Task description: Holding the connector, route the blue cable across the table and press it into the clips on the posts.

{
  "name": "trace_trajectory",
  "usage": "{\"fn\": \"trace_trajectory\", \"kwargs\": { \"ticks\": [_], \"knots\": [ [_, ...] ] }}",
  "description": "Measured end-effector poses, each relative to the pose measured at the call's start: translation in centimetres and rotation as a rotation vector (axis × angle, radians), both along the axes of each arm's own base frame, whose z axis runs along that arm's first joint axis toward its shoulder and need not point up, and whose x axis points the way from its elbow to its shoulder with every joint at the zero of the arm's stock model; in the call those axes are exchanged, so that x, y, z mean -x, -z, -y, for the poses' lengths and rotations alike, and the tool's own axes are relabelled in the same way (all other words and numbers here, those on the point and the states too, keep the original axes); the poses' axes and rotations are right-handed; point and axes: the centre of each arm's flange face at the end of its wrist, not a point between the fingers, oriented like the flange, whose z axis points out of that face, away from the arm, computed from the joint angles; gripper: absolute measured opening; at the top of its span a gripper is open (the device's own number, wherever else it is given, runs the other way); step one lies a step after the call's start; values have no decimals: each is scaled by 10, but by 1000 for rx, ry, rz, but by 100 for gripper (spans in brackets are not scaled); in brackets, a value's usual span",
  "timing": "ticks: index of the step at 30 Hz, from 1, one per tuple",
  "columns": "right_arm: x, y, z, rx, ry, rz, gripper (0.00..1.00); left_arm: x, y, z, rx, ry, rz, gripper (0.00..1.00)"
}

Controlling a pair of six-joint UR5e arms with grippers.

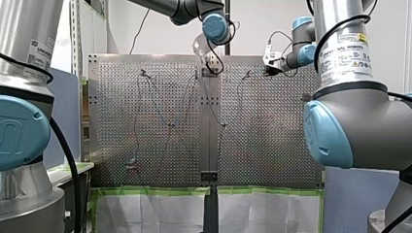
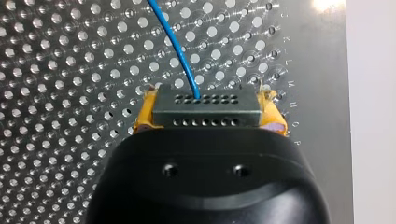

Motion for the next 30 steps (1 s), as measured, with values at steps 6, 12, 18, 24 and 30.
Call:
{"fn": "trace_trajectory", "kwargs": {
  "ticks": [6,12,18,24,30],
  "knots": [
    [-2,0,-1,1,-4,0,0,7,-8,-12,1,7,43,99],
    [-4,0,-2,1,-8,-1,0,8,-11,-31,8,-30,73,99],
    [-6,0,-3,0,-12,-1,0,3,9,-37,-33,-37,94,99],
    [-6,0,-3,0,-10,-2,0,1,29,-43,-35,-61,89,99],
    [-6,0,-3,1,-9,-2,0,2,48,-48,-34,-89,76,99]
  ]
}}
